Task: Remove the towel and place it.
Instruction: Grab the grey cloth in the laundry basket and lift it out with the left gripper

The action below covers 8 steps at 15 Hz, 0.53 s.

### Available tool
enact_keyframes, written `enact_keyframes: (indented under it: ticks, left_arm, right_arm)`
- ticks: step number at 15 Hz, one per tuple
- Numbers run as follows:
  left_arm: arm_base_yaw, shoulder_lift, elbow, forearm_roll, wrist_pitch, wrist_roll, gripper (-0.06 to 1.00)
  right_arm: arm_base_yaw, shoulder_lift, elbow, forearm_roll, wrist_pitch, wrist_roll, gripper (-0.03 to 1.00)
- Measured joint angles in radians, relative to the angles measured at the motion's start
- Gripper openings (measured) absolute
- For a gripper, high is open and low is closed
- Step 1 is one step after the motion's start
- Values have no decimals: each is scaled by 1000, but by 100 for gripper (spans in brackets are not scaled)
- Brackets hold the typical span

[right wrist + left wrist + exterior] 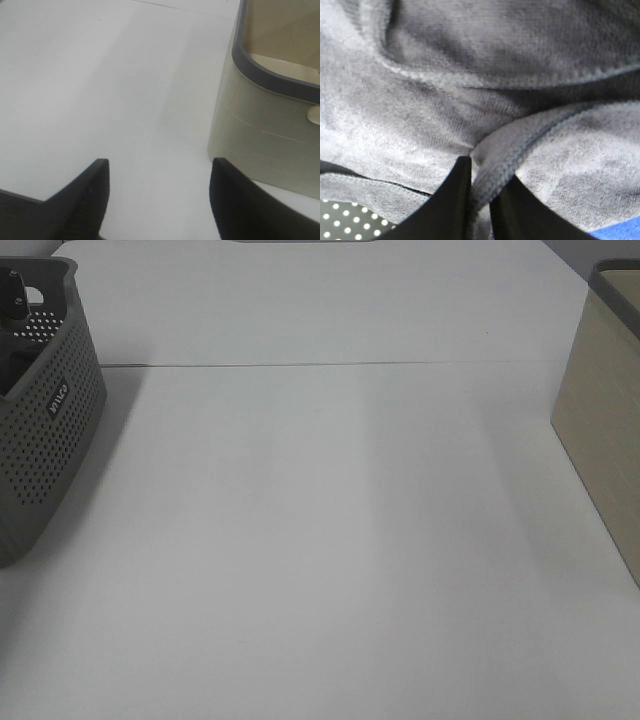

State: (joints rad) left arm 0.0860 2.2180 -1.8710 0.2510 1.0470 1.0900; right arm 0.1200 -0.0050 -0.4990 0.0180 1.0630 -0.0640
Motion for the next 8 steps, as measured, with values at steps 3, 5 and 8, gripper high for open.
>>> enact_keyframes:
  ticks: [3,5,8]
  left_arm:
    - [0,0,0,-15,1,-9,8]
    - [-1,-4,0,-11,26,-9,0]
    - [-6,-76,-6,1,59,-10,0]
  right_arm:
    - [0,0,0,0,0,0,59]
    - [0,0,0,0,0,0,59]
    - [0,0,0,0,0,0,59]
